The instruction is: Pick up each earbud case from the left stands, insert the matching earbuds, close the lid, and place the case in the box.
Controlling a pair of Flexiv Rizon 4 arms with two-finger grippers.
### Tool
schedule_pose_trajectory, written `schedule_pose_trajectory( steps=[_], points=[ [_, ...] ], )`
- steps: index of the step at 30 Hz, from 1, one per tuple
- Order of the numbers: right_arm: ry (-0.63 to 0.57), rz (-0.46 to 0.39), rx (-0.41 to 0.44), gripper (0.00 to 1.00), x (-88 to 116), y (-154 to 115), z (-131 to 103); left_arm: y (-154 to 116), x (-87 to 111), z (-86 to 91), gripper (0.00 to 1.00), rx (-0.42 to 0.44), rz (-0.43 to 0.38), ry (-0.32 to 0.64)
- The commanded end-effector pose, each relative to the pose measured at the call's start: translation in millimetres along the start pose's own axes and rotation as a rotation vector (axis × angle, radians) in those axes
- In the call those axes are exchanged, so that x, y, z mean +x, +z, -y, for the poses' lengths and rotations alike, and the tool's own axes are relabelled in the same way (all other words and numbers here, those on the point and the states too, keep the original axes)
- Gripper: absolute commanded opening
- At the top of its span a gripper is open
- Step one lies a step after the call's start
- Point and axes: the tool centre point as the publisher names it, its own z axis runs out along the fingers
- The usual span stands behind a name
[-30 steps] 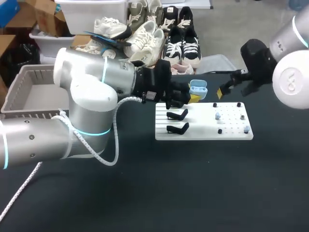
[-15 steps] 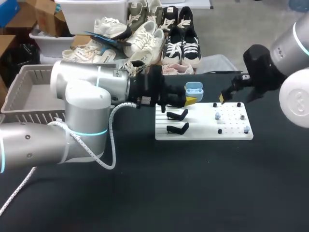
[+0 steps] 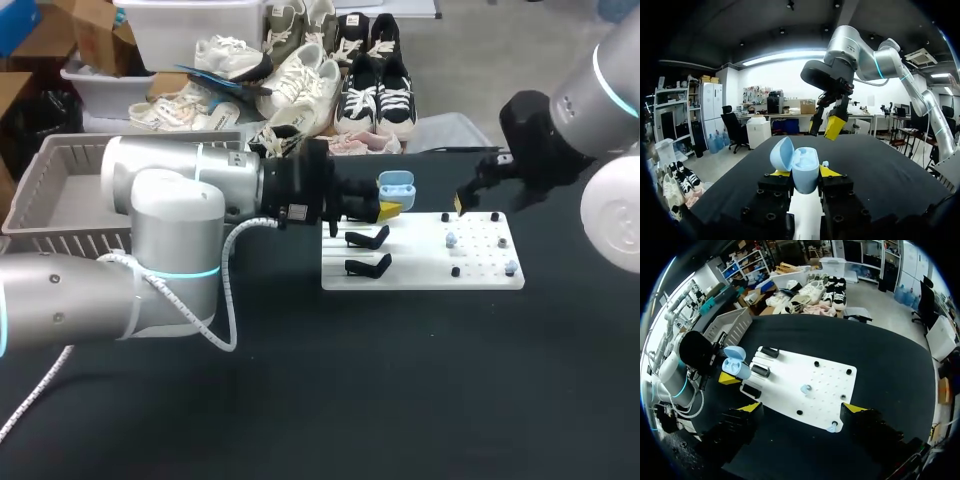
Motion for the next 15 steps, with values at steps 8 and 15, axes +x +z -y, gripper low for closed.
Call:
schedule_pose_trajectory(
  steps=[8,15],
  points=[
    [0.008,-0.024,0.040,1.00,-1,5,1,2,8.3,0.7,0.00,-0.007,0.006,0.006],
    [0.007,-0.030,0.048,1.00,-6,4,4,5,14.5,0.6,0.00,-0.002,0.001,0.005]
  ],
)
